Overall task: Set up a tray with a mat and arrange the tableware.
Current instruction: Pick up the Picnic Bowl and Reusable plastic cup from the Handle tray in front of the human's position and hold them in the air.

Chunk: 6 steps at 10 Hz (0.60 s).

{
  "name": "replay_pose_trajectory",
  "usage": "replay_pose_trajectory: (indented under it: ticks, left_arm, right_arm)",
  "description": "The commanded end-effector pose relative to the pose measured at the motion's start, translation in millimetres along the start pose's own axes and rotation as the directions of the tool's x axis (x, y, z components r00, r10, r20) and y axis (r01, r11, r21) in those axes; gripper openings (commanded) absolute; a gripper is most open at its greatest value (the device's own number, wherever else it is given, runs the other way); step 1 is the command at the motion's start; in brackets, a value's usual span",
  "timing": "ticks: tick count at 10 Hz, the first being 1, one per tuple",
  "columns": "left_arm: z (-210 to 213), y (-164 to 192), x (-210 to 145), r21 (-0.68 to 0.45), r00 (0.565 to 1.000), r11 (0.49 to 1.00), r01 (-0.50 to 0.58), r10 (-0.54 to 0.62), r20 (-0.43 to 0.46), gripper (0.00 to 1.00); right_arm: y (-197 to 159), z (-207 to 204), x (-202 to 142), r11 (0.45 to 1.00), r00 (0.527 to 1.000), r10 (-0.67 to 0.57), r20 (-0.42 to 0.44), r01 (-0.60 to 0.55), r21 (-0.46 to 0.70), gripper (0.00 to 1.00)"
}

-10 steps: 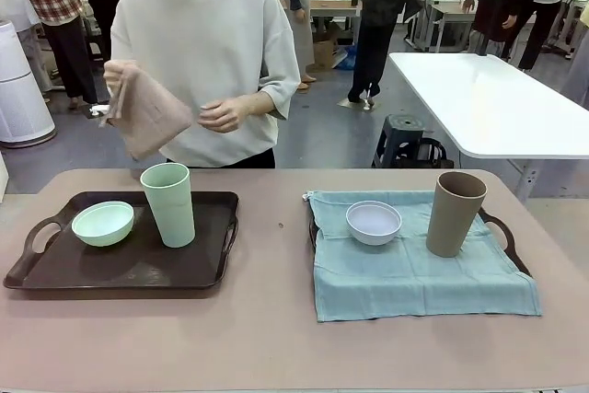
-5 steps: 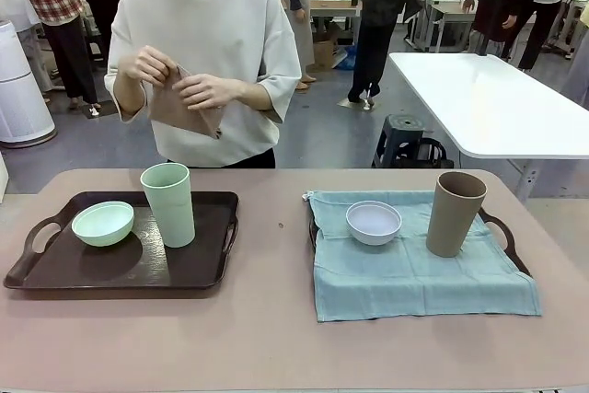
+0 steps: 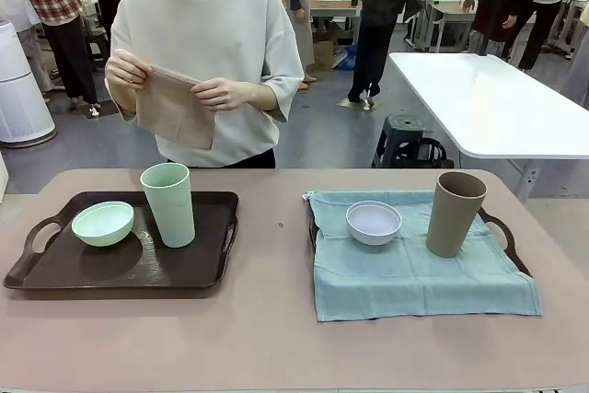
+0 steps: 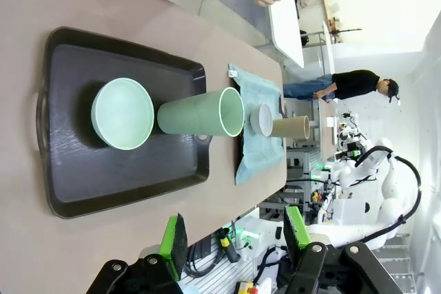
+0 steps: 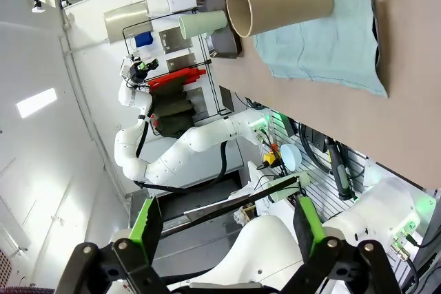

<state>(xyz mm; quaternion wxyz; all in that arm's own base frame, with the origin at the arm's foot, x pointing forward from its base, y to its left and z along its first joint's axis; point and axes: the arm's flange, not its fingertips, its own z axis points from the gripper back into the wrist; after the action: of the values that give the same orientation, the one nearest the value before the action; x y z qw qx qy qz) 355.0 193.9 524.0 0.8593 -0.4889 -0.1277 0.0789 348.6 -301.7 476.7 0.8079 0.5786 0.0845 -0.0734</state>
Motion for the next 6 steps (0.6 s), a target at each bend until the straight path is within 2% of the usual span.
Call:
replay_pose_trajectory:
  ticks: [1, 2, 3, 4, 6]
  left_arm:
    - [0.6, -0.5, -0.6, -0.014, 1.0, 1.0, 0.012, -0.012, 0.01, 0.75]
    - [0.0, 0.0, 0.0, 0.0, 1.0, 1.0, 0.0, 0.0, 0.0, 0.75]
    - [6.1, -6.4, 0.9, 0.111, 0.996, 0.99, 0.086, -0.083, -0.024, 0.75]
    - [-5.5, -25.7, 5.4, 0.192, 0.988, 0.971, 0.145, -0.133, -0.072, 0.75]
    - [-20.1, -47.2, 8.6, 0.366, 0.971, 0.903, 0.227, -0.18, -0.16, 0.75]
  right_arm:
    - [-1.2, -0.3, -0.9, 1.0, 1.0, 0.002, -0.001, -0.002, 0.0, 1.0]
    - [0.0, 0.0, 0.0, 1.0, 1.0, 0.0, 0.0, 0.0, 0.0, 1.0]
    - [17.0, -1.4, -4.1, 0.992, 0.992, 0.123, -0.005, -0.123, -0.038, 1.0]
    - [42.8, -24.5, -5.1, 0.959, 0.97, 0.242, -0.018, -0.242, -0.146, 1.0]
    - [82.6, -70.4, -0.4, 0.889, 0.925, 0.377, -0.05, -0.376, -0.262, 1.0]
